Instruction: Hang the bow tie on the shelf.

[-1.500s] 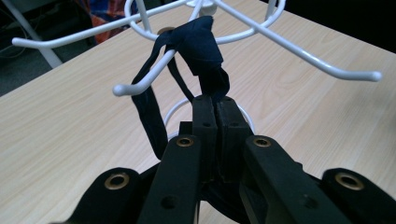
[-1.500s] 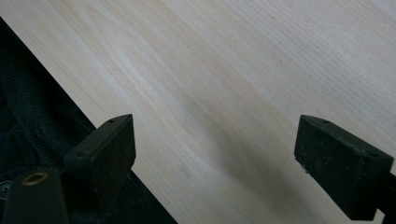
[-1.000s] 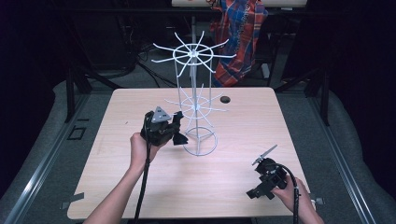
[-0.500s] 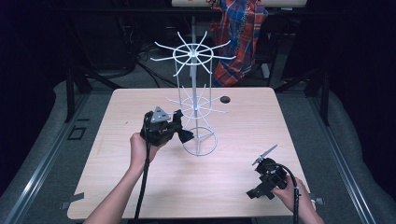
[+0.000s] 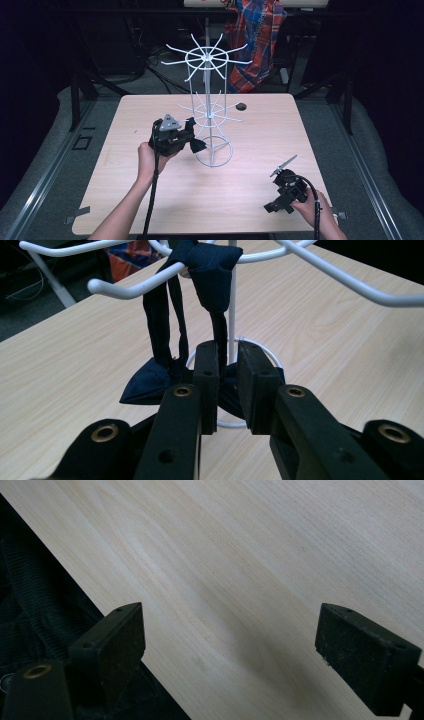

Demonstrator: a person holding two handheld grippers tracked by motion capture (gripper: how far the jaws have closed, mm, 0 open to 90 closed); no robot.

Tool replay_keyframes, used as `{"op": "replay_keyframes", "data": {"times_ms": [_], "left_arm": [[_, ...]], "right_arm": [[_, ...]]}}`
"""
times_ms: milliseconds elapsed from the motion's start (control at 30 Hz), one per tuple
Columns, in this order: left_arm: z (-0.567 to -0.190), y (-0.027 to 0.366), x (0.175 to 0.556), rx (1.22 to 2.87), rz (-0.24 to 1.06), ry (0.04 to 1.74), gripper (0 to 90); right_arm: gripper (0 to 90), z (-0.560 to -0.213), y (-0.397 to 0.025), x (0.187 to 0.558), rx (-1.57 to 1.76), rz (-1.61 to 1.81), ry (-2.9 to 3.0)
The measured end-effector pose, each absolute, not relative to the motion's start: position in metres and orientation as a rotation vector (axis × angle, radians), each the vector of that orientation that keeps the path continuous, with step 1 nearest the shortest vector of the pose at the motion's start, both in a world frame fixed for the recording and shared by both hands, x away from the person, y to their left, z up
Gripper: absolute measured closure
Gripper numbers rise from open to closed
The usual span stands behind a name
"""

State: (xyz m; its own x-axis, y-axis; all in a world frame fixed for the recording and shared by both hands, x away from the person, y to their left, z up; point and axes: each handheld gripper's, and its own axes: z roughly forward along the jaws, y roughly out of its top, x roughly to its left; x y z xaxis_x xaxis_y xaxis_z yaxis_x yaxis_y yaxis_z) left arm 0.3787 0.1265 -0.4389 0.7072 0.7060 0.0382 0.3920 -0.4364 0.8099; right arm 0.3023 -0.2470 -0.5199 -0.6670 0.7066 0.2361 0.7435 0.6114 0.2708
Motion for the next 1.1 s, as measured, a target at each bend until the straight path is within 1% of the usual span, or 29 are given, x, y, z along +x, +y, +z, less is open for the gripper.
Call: {"op": "replay_keyframes", "data": {"times_ms": [133,467,967,1100], "left_arm": [[-0.437,0.129,0.378,2.082,0.465,0.841,76.7],[-0.431,0.142,0.372,2.101,0.428,0.858,61.5],[-0.42,0.161,0.359,2.161,0.441,0.952,27.6],[-0.422,0.17,0.354,2.179,0.463,0.977,22.5]], "right_arm": [[12.3,-0.52,-0.246,0.301,-1.241,-0.553,-2.72],[12.3,-0.518,-0.247,0.301,-1.235,-0.539,-2.731],[12.2,-0.516,-0.248,0.302,-1.235,-0.538,-2.749],[12.1,-0.516,-0.248,0.303,-1.229,-0.53,-2.752]]}}
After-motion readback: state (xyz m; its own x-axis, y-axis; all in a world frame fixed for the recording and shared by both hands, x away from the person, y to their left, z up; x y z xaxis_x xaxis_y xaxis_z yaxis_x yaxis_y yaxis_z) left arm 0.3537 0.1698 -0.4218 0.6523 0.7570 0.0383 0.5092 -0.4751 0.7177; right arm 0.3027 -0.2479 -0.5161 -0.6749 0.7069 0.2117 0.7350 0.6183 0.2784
